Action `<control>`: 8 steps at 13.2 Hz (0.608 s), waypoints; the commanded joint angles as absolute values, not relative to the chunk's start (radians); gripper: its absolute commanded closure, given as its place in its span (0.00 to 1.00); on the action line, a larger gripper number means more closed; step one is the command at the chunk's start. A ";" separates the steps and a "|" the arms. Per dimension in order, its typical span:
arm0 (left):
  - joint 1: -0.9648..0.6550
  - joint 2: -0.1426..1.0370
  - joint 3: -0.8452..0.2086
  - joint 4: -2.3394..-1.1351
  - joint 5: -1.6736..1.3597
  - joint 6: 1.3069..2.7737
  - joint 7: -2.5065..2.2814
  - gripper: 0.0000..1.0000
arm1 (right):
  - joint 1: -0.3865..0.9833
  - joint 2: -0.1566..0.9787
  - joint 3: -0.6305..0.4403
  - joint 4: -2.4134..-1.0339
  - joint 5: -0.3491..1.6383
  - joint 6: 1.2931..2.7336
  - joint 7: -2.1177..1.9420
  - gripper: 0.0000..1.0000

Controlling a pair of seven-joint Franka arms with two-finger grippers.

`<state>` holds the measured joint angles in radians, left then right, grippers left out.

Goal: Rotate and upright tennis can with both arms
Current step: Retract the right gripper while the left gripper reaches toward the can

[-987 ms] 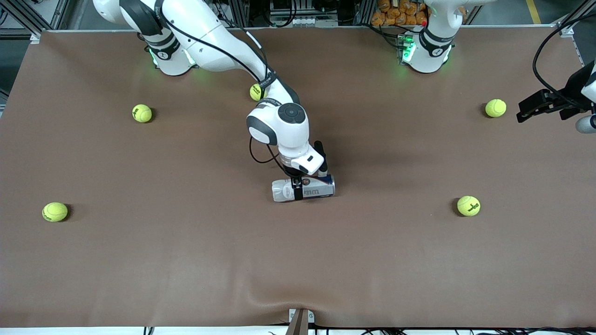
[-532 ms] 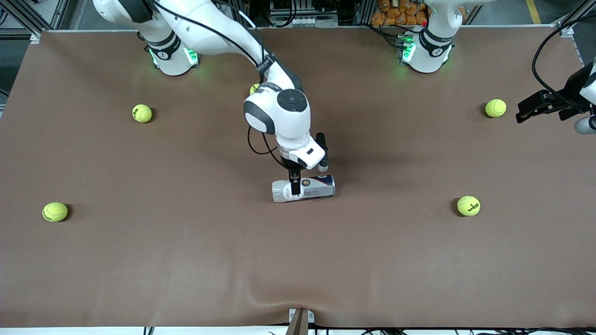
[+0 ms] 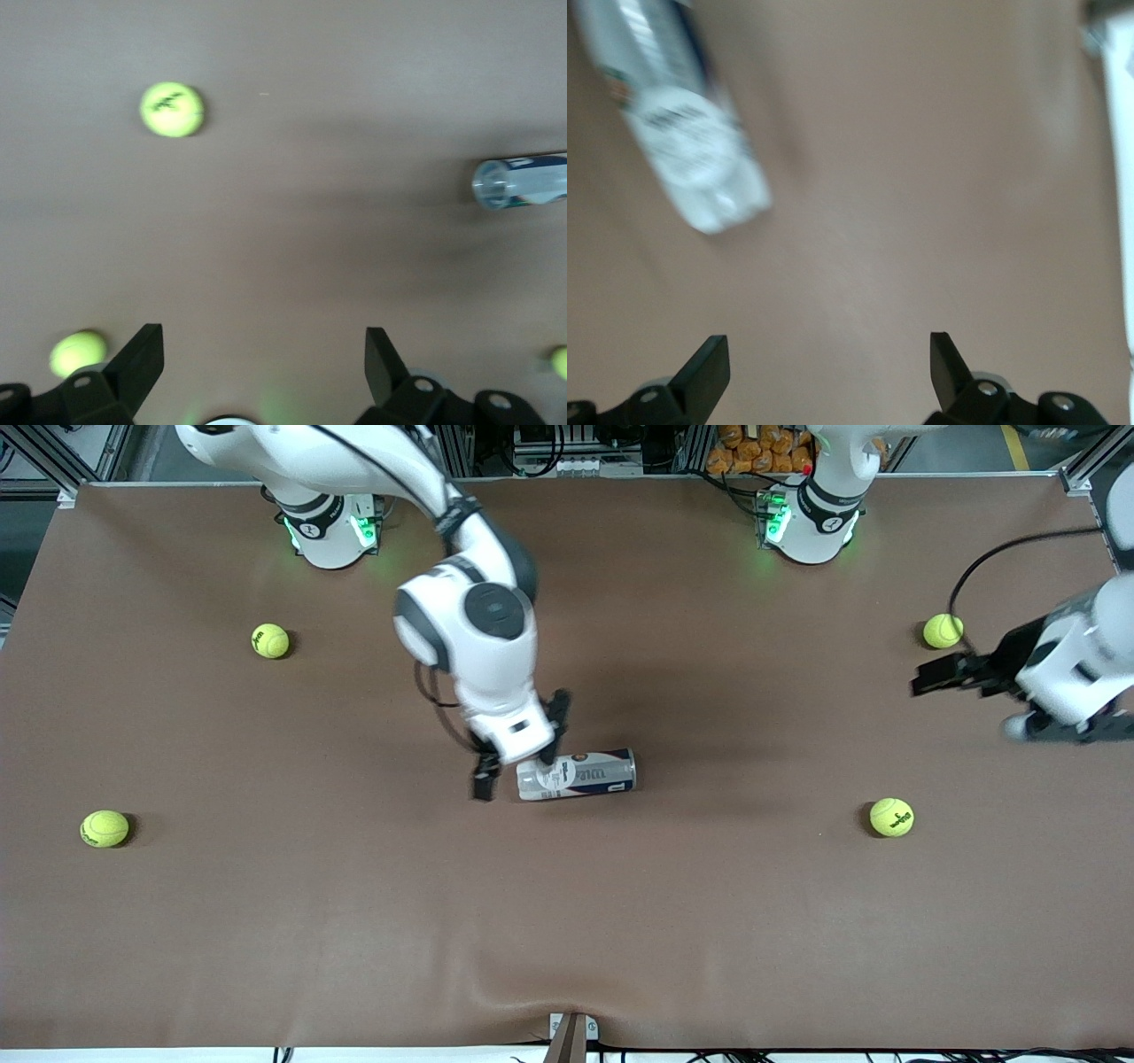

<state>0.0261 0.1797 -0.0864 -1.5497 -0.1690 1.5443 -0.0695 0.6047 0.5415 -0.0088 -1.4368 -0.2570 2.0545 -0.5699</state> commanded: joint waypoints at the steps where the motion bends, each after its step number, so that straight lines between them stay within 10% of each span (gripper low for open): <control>1: 0.029 0.267 -0.087 -1.534 -0.303 1.566 -0.068 0.00 | 0.471 0.457 0.009 -1.488 -0.241 2.043 -0.554 0.00; 8: 0.014 0.426 -0.109 -1.630 -0.638 1.718 -0.057 0.00 | 0.141 0.322 0.009 -1.491 -0.080 1.876 -0.407 0.00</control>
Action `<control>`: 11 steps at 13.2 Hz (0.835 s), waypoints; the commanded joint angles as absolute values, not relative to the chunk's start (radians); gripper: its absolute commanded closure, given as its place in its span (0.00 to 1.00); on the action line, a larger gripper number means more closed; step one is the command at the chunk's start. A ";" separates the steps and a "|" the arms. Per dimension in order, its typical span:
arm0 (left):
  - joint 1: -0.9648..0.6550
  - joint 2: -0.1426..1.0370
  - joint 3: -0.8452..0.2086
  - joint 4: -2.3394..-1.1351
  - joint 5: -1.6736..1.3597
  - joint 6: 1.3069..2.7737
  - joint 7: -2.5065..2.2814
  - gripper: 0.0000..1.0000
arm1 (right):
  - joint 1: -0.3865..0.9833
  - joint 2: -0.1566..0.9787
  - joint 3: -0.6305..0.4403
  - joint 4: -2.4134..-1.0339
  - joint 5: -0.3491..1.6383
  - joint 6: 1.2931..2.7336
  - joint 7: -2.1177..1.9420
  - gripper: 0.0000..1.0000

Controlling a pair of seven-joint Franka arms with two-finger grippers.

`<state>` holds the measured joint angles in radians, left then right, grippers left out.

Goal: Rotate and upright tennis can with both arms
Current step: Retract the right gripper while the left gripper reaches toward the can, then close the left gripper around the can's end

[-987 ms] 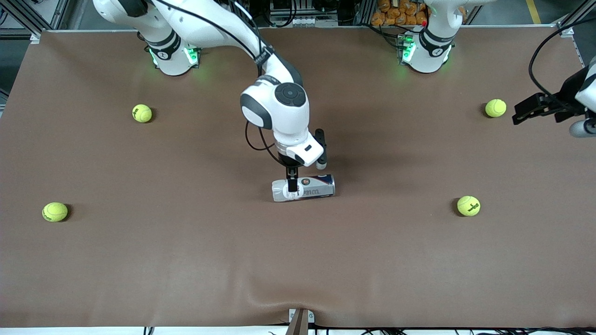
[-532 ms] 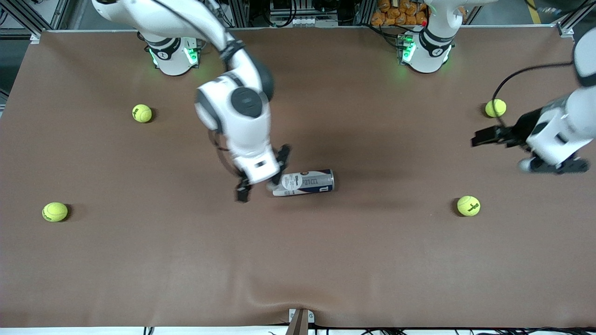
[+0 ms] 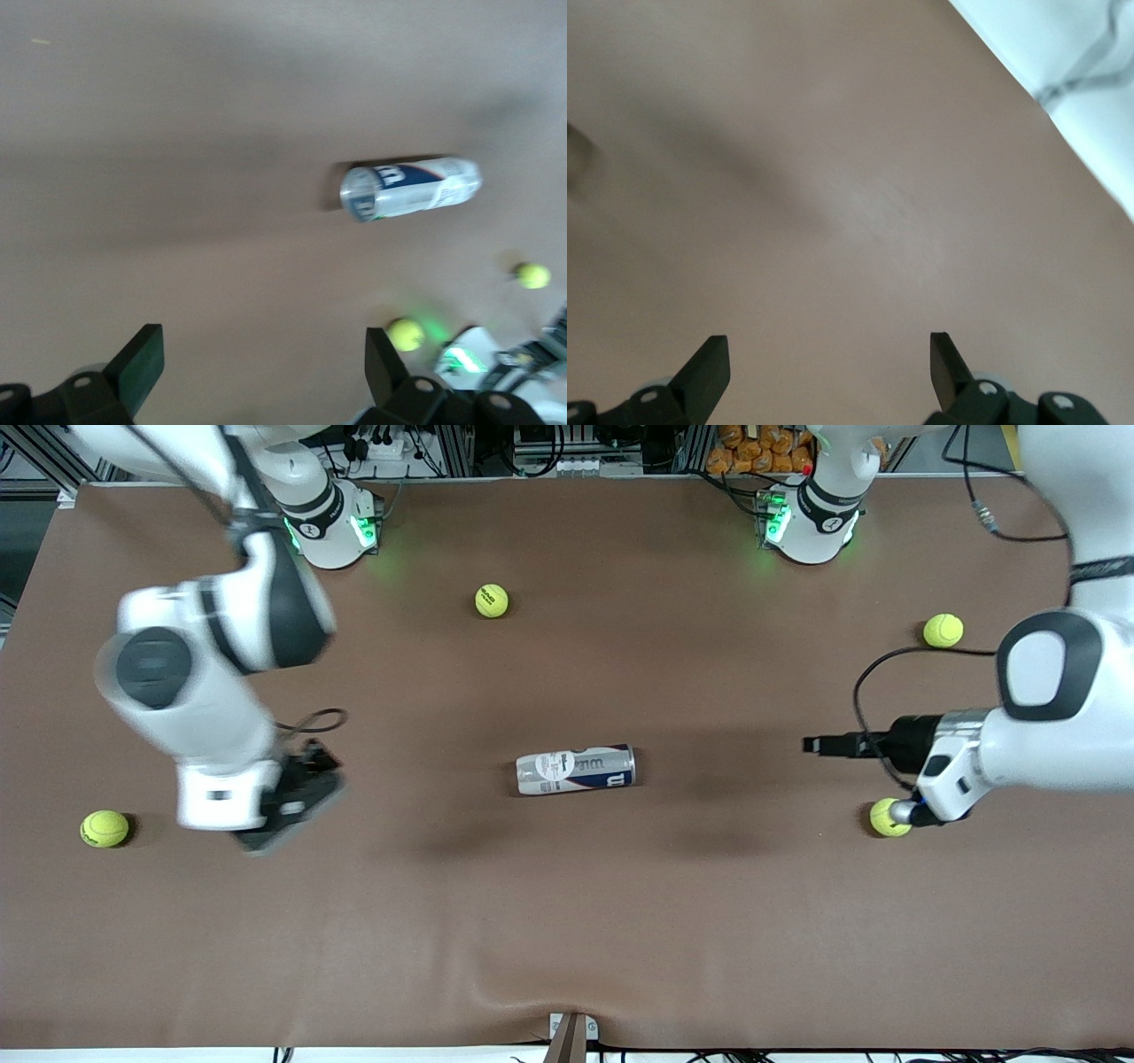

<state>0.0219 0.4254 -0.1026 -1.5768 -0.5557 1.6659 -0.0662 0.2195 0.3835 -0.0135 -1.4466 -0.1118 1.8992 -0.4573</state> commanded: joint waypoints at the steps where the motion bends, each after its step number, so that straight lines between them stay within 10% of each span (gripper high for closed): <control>1: 0.014 0.436 -0.109 -1.656 -0.699 1.733 -0.055 0.00 | 0.115 0.298 0.009 -1.493 -0.075 1.831 -0.347 0.00; 11: -0.021 0.557 -0.143 -1.937 -1.326 1.931 0.395 0.00 | -0.035 0.103 0.009 -1.508 -0.017 1.566 -0.045 0.00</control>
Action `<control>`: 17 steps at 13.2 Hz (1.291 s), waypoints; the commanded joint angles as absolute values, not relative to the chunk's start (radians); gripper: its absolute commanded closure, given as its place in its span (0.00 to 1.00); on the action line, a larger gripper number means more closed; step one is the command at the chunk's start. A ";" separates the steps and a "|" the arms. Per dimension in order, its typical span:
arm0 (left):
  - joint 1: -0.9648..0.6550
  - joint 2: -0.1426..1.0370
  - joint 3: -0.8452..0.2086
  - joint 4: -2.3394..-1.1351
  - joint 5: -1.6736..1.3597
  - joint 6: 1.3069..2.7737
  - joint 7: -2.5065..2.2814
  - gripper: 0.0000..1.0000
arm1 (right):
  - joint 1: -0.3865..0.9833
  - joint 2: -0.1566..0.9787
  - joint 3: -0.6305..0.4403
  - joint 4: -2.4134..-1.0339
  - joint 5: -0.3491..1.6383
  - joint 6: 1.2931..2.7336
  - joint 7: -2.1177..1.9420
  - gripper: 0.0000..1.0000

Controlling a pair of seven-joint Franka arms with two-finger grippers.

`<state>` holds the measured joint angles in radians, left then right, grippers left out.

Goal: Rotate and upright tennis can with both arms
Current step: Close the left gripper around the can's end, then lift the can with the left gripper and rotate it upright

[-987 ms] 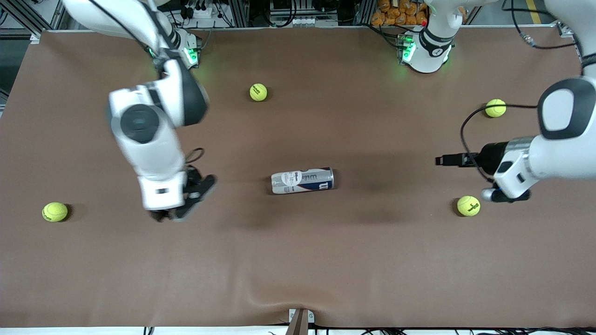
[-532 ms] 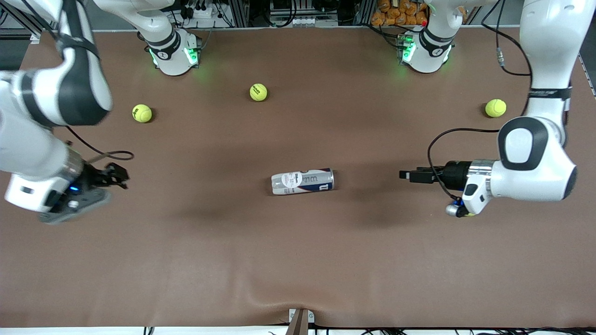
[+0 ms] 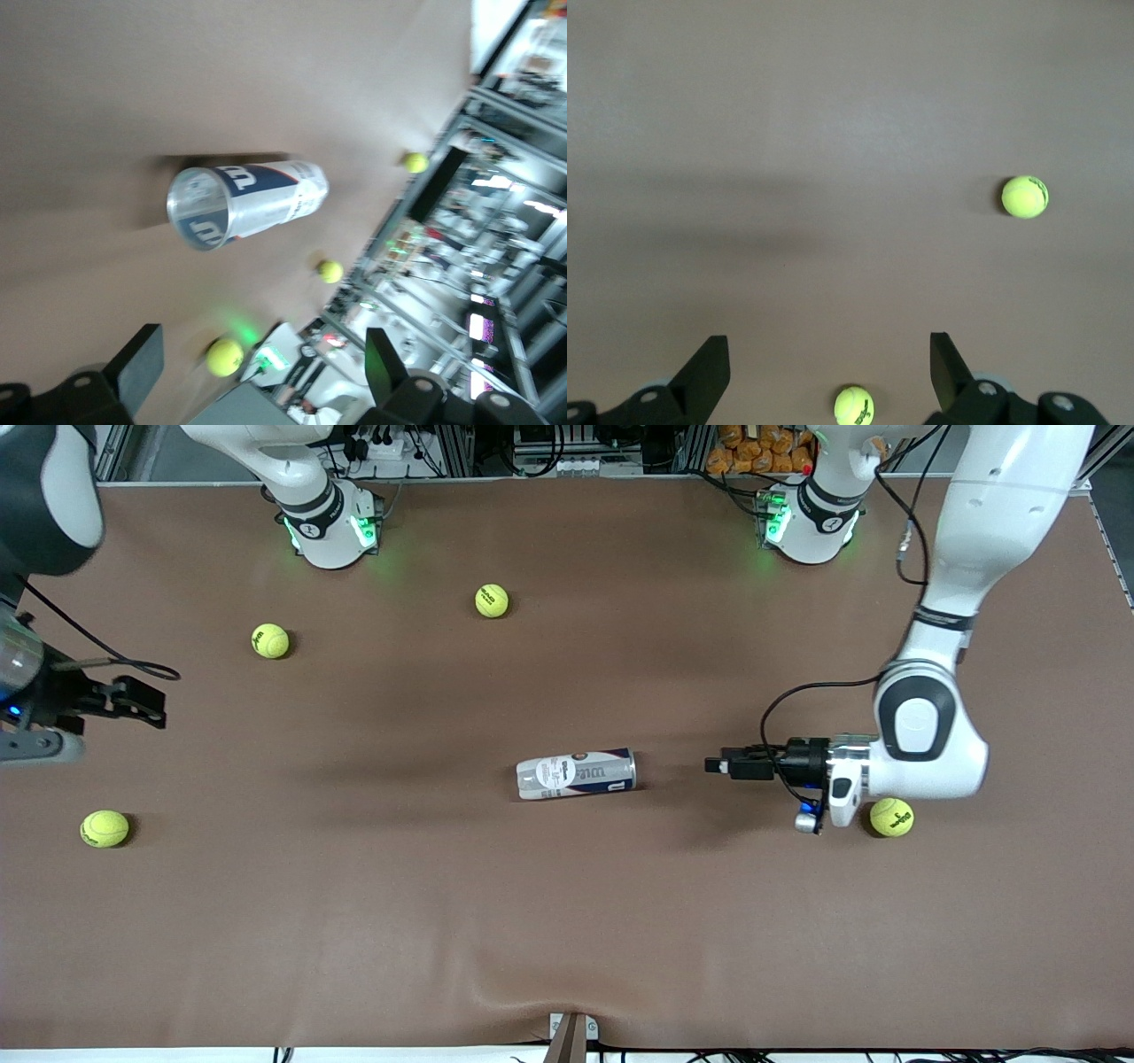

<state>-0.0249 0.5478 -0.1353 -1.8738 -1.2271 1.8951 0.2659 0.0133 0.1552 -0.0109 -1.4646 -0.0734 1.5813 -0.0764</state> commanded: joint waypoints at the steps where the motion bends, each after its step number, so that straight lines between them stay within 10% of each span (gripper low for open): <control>1: -0.043 0.577 -0.143 -1.942 -1.360 1.956 0.438 0.00 | -0.049 0.088 0.008 -1.508 0.006 1.554 -0.023 0.00; 17: -0.189 0.719 -0.144 -1.927 -1.697 2.109 0.706 0.30 | -0.113 0.009 0.002 -1.523 0.044 1.496 -0.008 0.00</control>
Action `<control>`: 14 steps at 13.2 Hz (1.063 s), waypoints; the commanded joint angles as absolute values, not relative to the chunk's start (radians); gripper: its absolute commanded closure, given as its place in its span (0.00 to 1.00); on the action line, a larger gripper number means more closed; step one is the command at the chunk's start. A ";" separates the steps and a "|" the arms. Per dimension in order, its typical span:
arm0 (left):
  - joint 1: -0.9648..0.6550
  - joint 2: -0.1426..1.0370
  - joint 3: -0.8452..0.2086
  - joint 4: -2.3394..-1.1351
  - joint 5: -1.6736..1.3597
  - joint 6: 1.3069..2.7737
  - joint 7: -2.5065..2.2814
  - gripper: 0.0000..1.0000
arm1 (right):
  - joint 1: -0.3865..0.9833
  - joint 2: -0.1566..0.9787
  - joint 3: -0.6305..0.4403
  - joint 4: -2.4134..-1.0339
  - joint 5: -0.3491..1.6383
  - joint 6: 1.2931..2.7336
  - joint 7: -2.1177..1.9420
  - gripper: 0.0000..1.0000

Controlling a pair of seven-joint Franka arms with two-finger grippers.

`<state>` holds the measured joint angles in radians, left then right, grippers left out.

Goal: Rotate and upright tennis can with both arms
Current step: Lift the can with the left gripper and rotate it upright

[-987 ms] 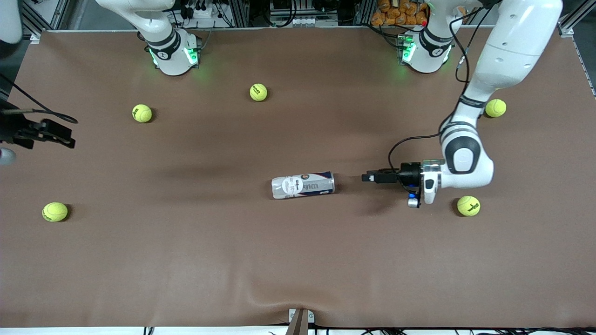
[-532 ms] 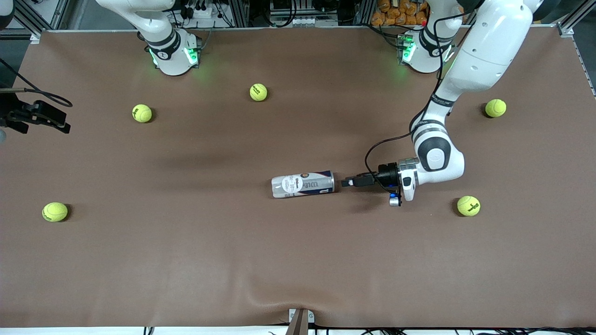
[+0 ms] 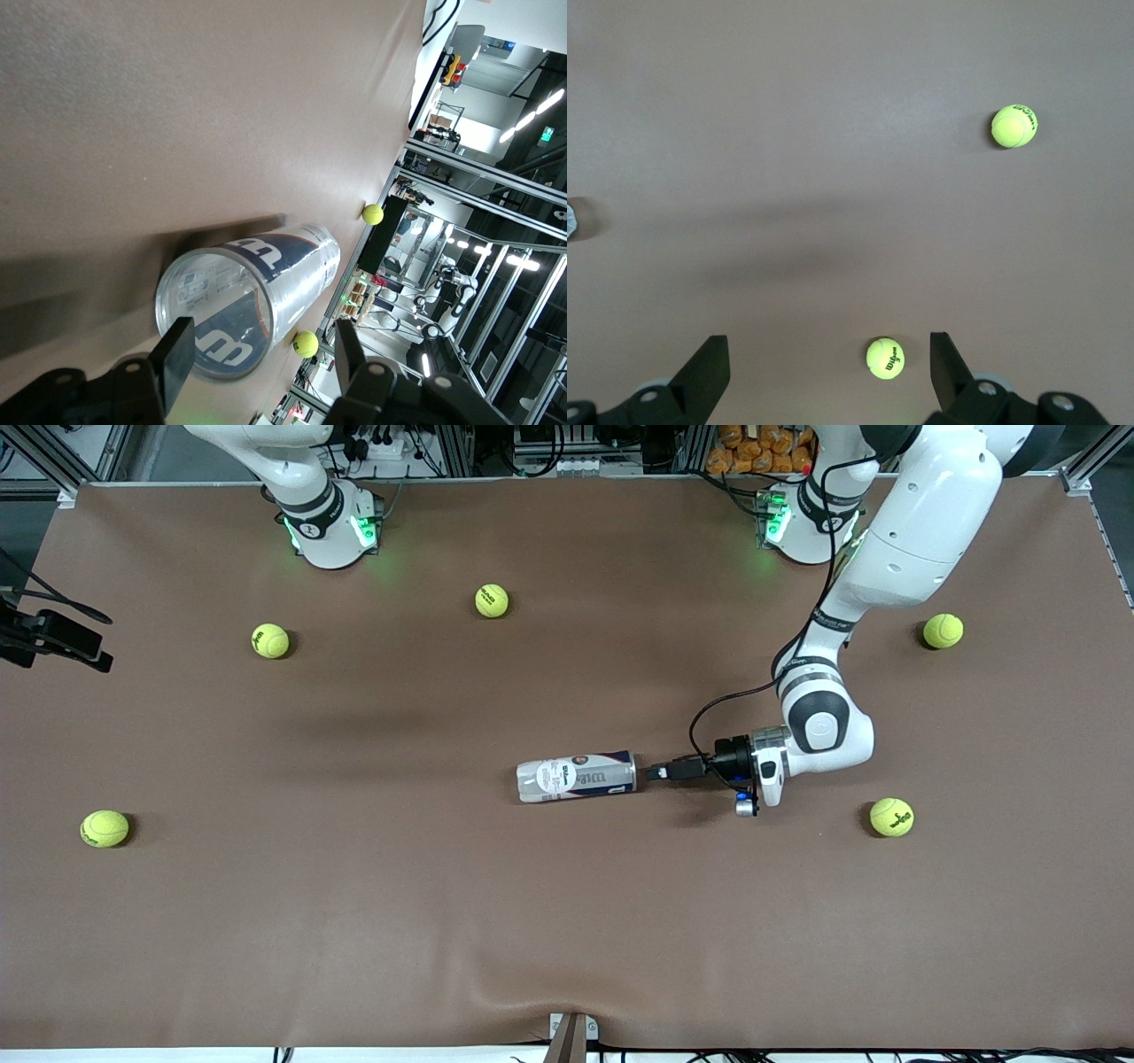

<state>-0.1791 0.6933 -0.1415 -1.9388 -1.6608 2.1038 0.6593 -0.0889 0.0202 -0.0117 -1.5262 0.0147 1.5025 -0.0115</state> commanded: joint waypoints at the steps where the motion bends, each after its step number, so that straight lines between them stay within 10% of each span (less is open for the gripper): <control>1: -0.193 0.726 -0.144 -1.925 -1.716 2.109 0.716 0.32 | -0.110 0.018 0.002 -1.508 0.043 1.494 -0.009 0.00; 6: -0.227 0.770 -0.153 -1.884 -1.821 2.109 0.752 0.46 | -0.107 0.029 0.003 -1.491 0.044 1.489 -0.002 0.00; 11: -0.259 0.766 -0.152 -1.871 -1.887 2.111 0.749 0.97 | -0.101 0.031 0.005 -1.491 0.044 1.493 0.002 0.00; 14: -0.256 0.726 -0.146 -1.852 -1.841 2.138 0.718 1.00 | -0.100 0.037 0.005 -1.491 0.044 1.489 0.002 0.00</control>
